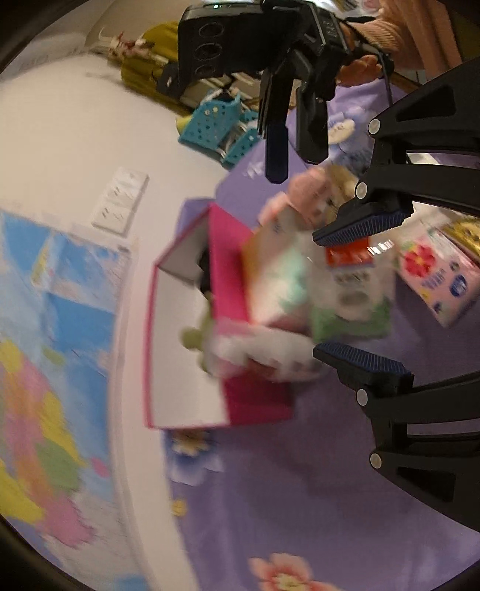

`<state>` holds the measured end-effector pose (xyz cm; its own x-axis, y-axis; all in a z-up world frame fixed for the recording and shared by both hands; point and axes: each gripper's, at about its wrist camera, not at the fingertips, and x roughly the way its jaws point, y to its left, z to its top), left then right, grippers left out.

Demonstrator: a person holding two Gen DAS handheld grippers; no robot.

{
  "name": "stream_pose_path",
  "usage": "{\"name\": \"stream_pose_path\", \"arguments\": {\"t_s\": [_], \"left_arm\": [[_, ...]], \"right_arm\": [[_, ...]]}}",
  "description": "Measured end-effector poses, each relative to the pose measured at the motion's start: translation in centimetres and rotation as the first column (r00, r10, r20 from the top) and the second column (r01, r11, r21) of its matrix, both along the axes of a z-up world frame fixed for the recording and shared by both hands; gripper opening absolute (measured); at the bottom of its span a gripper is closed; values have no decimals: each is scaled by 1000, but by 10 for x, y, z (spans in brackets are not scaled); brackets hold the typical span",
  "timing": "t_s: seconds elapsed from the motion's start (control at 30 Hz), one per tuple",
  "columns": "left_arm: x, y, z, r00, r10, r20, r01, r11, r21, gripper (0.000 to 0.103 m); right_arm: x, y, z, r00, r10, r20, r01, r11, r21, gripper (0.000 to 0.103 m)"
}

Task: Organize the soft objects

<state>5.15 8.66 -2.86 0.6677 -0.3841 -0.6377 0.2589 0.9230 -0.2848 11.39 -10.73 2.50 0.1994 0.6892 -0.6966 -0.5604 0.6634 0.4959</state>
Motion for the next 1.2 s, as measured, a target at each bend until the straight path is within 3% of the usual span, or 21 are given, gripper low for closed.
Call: {"name": "stream_pose_path", "arguments": {"t_s": [0.27, 0.37, 0.43, 0.5, 0.87, 1.03, 1.2], "left_arm": [[-2, 12, -29, 997, 32, -68, -34, 999, -38, 55], [-2, 13, -34, 996, 31, -79, -34, 998, -46, 55], [-2, 12, -36, 996, 26, -85, -31, 998, -53, 55], [-1, 12, -39, 996, 19, -91, -25, 998, -61, 55], [7, 0, -45, 992, -68, -111, 56, 993, -108, 55], [24, -9, -50, 984, -116, -132, 98, 986, -133, 55], [31, -8, -57, 982, -115, -153, 94, 986, -141, 55]], "right_arm": [[0, 23, -43, 993, -13, -115, 9, 1000, -29, 49], [0, 30, -52, 992, -19, -124, 14, 999, -45, 37], [3, 32, -57, 991, -27, -133, 21, 999, -48, 20], [2, 32, -58, 992, -28, -125, 21, 998, -53, 10], [6, 11, -28, 999, -49, -3, 49, 999, -12, 3], [18, -7, -31, 994, -110, -23, 110, 994, 2, 3], [21, -15, -40, 987, -129, -97, 133, 991, 32, 6]]}}
